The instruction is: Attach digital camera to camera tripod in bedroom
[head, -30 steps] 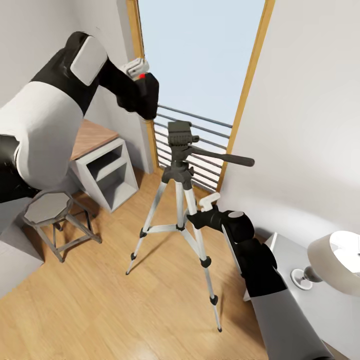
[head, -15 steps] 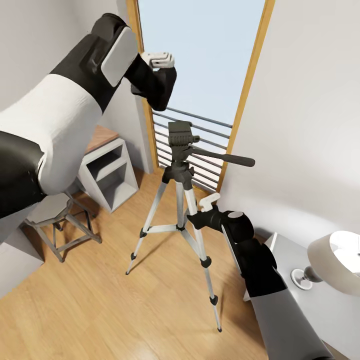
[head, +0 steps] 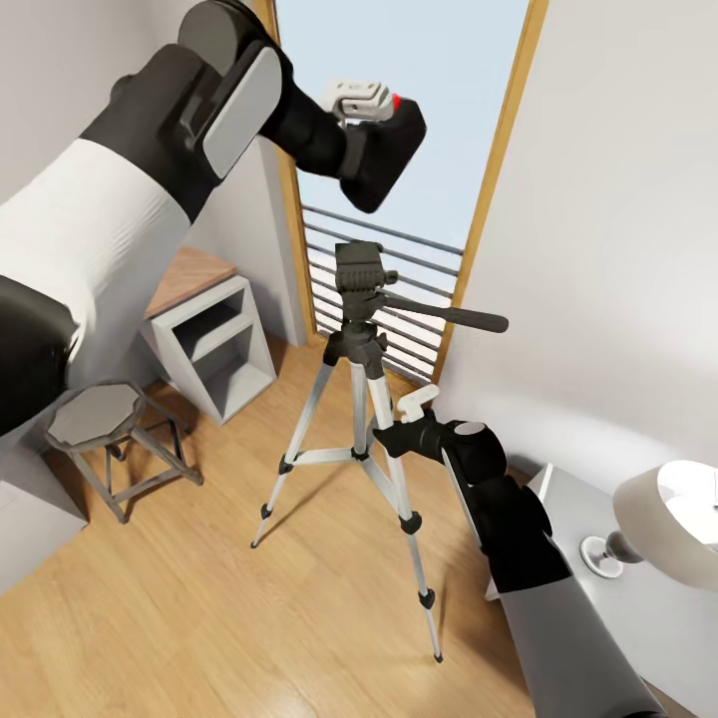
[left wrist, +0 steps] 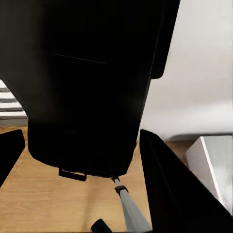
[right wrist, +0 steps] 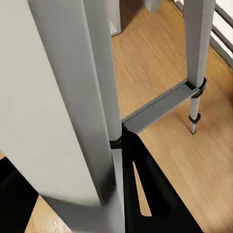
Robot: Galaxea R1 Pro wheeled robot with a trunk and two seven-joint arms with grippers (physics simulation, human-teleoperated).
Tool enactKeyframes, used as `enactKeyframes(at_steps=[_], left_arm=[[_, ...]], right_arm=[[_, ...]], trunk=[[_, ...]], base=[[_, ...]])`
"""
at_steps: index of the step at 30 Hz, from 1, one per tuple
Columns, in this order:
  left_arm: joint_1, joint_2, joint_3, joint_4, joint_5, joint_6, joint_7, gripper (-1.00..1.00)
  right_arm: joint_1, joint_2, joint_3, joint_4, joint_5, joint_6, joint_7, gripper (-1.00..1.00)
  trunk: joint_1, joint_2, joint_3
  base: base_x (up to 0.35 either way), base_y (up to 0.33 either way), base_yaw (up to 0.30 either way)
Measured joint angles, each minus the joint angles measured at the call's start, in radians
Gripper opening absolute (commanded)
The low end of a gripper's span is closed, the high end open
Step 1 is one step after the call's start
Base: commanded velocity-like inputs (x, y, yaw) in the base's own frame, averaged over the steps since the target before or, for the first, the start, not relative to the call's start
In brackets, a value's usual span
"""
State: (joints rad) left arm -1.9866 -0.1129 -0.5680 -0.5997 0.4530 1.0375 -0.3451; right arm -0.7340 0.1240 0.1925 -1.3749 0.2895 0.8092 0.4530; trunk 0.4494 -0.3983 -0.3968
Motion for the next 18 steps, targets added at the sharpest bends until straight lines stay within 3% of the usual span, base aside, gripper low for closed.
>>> enactKeyframes(at_steps=[6,8,11,12,16,17,18], left_arm=[[0.0,0.007,-0.1,-0.078,-0.136,0.006,-0.044,-1.0],[0.0,0.013,-0.128,-0.116,-0.165,0.007,-0.067,-1.0],[0.0,0.037,-0.14,-0.137,-0.158,0.006,-0.145,-1.0],[0.0,0.057,-0.142,-0.145,-0.139,0.002,-0.21,-1.0],[0.0,0.121,-0.144,-0.165,-0.126,-0.038,-0.403,-1.0],[0.0,0.162,-0.145,-0.179,-0.112,-0.083,-0.514,-1.0],[0.0,0.186,-0.145,-0.186,-0.127,-0.121,-0.573,-1.0]], right_arm=[[0.0,0.0,0.0,0.0,0.0,0.001,-0.001,-1.0],[0.0,0.0,0.001,-0.001,0.001,0.002,-0.001,-1.0],[0.0,0.0,0.001,-0.001,0.002,0.002,0.0,-1.0],[0.0,0.0,0.001,-0.001,0.002,0.002,0.0,-1.0],[0.0,0.0,0.001,-0.001,0.002,0.003,0.0,-1.0],[0.0,0.0,0.001,-0.002,0.002,0.003,0.0,-1.0],[0.0,0.0,0.001,-0.001,0.002,0.003,0.0,-1.0]], trunk=[[0.0,0.0,0.0],[0.0,0.0,0.0],[0.0,0.0,0.0],[0.0,0.0,0.0],[0.0,0.0,0.0],[0.0,0.0,0.0],[0.0,0.0,0.0]], base=[[0.0,0.0,0.0],[0.0,0.0,0.0],[0.0,0.0,0.0],[0.0,0.0,0.0],[0.0,0.0,0.0],[0.0,0.0,0.0],[0.0,0.0,0.0]])
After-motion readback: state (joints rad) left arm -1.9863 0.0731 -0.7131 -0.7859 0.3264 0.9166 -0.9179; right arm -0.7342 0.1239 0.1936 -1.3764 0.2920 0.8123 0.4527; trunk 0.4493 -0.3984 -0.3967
